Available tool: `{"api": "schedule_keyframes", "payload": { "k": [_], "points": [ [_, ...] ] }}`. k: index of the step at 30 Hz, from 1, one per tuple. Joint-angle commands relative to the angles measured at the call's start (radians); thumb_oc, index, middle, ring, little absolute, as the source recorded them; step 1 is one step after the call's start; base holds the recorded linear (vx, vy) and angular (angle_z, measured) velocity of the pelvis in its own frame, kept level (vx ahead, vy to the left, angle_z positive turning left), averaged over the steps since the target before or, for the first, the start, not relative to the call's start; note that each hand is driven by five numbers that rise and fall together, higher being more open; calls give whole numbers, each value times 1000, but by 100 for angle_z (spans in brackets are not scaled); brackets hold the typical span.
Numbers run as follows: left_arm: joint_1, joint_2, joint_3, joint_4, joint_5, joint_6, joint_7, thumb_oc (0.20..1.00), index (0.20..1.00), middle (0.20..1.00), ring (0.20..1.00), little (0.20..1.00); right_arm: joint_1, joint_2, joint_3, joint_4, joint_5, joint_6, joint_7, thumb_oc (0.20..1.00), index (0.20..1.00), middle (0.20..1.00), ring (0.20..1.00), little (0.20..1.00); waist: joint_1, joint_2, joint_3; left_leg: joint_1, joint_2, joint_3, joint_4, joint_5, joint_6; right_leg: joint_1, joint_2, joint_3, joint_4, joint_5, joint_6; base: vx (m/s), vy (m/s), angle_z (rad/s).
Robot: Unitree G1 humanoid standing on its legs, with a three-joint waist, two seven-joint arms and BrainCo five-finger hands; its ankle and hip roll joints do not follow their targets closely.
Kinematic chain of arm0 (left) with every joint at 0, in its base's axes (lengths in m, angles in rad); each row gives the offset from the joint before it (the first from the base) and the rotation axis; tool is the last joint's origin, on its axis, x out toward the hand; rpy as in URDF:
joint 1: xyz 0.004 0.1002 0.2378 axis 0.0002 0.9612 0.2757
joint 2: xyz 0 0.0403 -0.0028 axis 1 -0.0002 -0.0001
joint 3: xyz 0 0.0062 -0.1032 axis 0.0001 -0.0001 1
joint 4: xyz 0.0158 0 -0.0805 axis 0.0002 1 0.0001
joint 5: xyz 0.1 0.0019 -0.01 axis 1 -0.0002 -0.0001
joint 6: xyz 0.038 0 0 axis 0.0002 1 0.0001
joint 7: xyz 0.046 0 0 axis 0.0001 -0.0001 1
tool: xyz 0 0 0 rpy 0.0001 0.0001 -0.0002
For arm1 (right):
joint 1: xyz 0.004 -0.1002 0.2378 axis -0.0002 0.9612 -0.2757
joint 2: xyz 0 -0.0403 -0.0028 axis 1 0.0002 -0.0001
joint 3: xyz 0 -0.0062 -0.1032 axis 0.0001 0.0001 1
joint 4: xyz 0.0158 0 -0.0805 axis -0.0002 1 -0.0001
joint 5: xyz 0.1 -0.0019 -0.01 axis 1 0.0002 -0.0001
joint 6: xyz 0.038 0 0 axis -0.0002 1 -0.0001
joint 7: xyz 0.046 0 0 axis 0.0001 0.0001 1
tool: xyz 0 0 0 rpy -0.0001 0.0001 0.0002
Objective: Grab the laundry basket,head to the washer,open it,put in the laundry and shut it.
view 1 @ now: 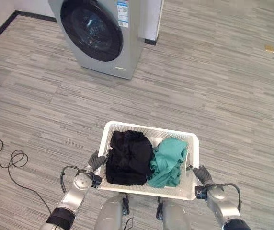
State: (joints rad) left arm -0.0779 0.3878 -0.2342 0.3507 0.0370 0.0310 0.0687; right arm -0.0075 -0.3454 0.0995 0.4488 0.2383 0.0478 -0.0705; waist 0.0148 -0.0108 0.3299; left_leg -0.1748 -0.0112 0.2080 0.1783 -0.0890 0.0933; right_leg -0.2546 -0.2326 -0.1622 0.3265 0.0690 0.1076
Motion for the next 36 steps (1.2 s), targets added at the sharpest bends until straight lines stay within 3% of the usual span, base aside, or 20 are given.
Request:
{"api": "schedule_keyframes", "payload": {
  "k": [1, 2, 3, 8, 13, 16, 17, 18, 19, 20, 22, 25, 26, 27, 28, 29, 30, 31, 32, 36],
  "points": [
    [2, 63, 126, 4, -36, -7, 48, 200, 200, 200, 200, 200, -44, -86, -162, -96, 76, -93, -31, 200, 200, 200, 200, 200, -22, 37, -24, 129, -24, -72, -39, -91, -10, -48, 123, 42, 73, -117, 0, 237, 74, -7],
    [2, 63, 127, 4, -36, -7, 48, 200, 200, 200, 200, 200, -44, -86, -163, -96, 76, -93, -31, 200, 200, 200, 200, 200, -23, 38, -25, 127, -23, -73, -43, -85, -10, -48, 124, 40, 66, -110, -2, 381, 73, 6],
    [0, 62, 139, -9, -36, -13, 51, 200, 200, 200, 200, 200, -44, -104, -171, -117, 63, -100, -43, 200, 200, 200, 200, 200, -42, 39, -17, 179, -55, -108, -70, -107, -9, -109, 169, 37, -44, -85, 8, 282, 23, 32],
    [-22, 61, 156, -10, -10, -10, 62, 200, 200, 200, 200, 200, -20, -127, -190, -159, 19, -89, -43, 200, 200, 200, 200, 200, -77, 27, -25, 254, -106, -185, -83, -152, -13, -150, 209, 39, -261, -4, 33, 305, -12, 69],
    [-59, 48, 148, 7, 27, -7, 69, 200, 200, 200, 200, 200, 57, -157, -252, -216, -17, -88, -35, 200, 200, 200, 200, 200, -122, 21, -82, 349, -122, -274, -62, -199, -27, -111, 238, 108, -263, 47, 11, 404, -86, 92],
    [-55, 36, 143, 34, 21, -20, 80, 200, 200, 200, 200, 200, 98, -158, -264, -240, -49, -86, -34, 200, 200, 200, 200, 200, -143, 38, -126, 303, -35, -216, 185, -21, -148, -10, 257, 65, -229, 3, -34, 413, -193, 76],
    [-55, 36, 143, 34, 21, -20, 80, 200, 200, 200, 200, 200, 98, -158, -264, -240, -49, -85, -34, 200, 200, 200, 200, 200, -144, 37, -127, 300, -36, -217, 186, -20, -148, -12, 255, 64, -230, 4, -34, 311, -266, 46],
    [-49, 43, 142, 37, 15, -17, 77, 200, 200, 200, 200, 200, 115, -155, -269, -237, -30, -91, -49, 200, 200, 200, 200, 200, -147, -2, -126, 197, 73, -92, 435, 105, -168, 67, 235, 39, -246, -35, -80, 179, -201, 15],
    [-48, 46, 142, 36, 14, -17, 77, 200, 200, 200, 200, 200, 115, -153, -267, -236, -30, -92, -49, 200, 200, 200, 200, 200, -145, -1, -125, 187, 80, -92, 456, 97, -170, 66, 242, 40, -247, -33, -84, 381, -351, 23],
    [-42, 53, 144, 31, 11, -16, 86, 200, 200, 200, 200, 200, 120, -144, -246, -219, -18, -93, -69, 200, 200, 200, 200, 200, -125, -12, -118, 123, 131, -57, 625, 99, -147, 118, 266, 53, -258, -67, -120, 268, -208, 13],
    [-42, 48, 139, 37, 12, -16, 98, 200, 200, 200, 200, 200, 142, -129, -227, -206, -14, -91, -76, 200, 200, 200, 200, 200, -119, -18, -111, 53, 163, -49, 678, 86, -125, 166, 276, 70, -274, -88, -137, 306, -167, -20],
    [-52, 45, 133, 46, 10, -15, 113, 200, 200, 200, 200, 200, 159, -115, -208, -200, -21, -87, -82, 200, 200, 200, 200, 200, -117, -32, -110, -23, 195, -53, 622, 58, -112, 197, 256, 69, -284, -104, -129, 191, 6, -17],
    [-53, 46, 136, 46, 16, -15, 124, 200, 200, 200, 200, 200, 166, -106, -201, -201, -23, -86, -82, 200, 200, 200, 200, 200, -114, -34, -107, -40, 210, -62, 567, 52, -113, 207, 249, 77, -283, -110, -125, 244, 157, -11],
    [-51, 49, 141, 45, 25, -17, 149, 200, 200, 200, 200, 200, 170, -89, -183, -200, -22, -89, -83, 200, 200, 200, 200, 200, -105, -35, -101, -44, 235, -96, 388, 60, -125, 218, 236, 95, -274, -125, -112, 243, 151, -15],
    [-50, 49, 141, 46, 25, -17, 149, 200, 200, 200, 200, 200, 170, -89, -183, -199, -22, -89, -83, 200, 200, 200, 200, 200, -105, -38, -100, -37, 232, -93, 380, 63, -125, 220, 233, 96, -273, -126, -112, 326, 276, -32],
    [-44, 54, 149, 42, 29, -19, 172, 200, 200, 200, 200, 200, 165, -79, -164, -196, -16, -98, -86, 200, 200, 200, 200, 200, -87, -32, -97, -37, 227, -172, 185, 92, -144, 230, 232, 124, -264, -144, -103, 268, 246, -28],
    [-40, 56, 156, 44, 31, -21, 190, 200, 200, 200, 200, 200, 160, -76, -153, -191, -19, -105, -90, 200, 200, 200, 200, 200, -77, -27, -95, -29, 219, -229, 89, 109, -159, 240, 234, 148, -261, -155, -97, 254, 245, -38],
    [-40, 56, 156, 44, 31, -21, 191, 200, 200, 200, 200, 200, 159, -76, -153, -190, -19, -105, -90, 200, 200, 200, 200, 200, -78, -29, -95, -25, 217, -229, 77, 119, -159, 239, 233, 147, -261, -152, -98, 231, 247, -68],
    [-31, 55, 166, 41, 31, -23, 213, 200, 200, 200, 200, 200, 156, -74, -141, -193, -25, -114, -97, 200, 200, 200, 200, 200, -64, -13, -93, -23, 214, -320, -26, 159, -185, 252, 238, 183, -256, -168, -91, 207, 235, -98],
    [-34, 67, 179, 38, 68, -35, 257, 200, 200, 200, 200, 200, 141, -87, -147, -202, -34, -127, -112, 200, 200, 200, 200, 200, -56, 9, -94, -35, 177, -421, -55, 156, -210, 269, 222, 241, -235, -200, -72, 208, 276, -68]
  ]
}}
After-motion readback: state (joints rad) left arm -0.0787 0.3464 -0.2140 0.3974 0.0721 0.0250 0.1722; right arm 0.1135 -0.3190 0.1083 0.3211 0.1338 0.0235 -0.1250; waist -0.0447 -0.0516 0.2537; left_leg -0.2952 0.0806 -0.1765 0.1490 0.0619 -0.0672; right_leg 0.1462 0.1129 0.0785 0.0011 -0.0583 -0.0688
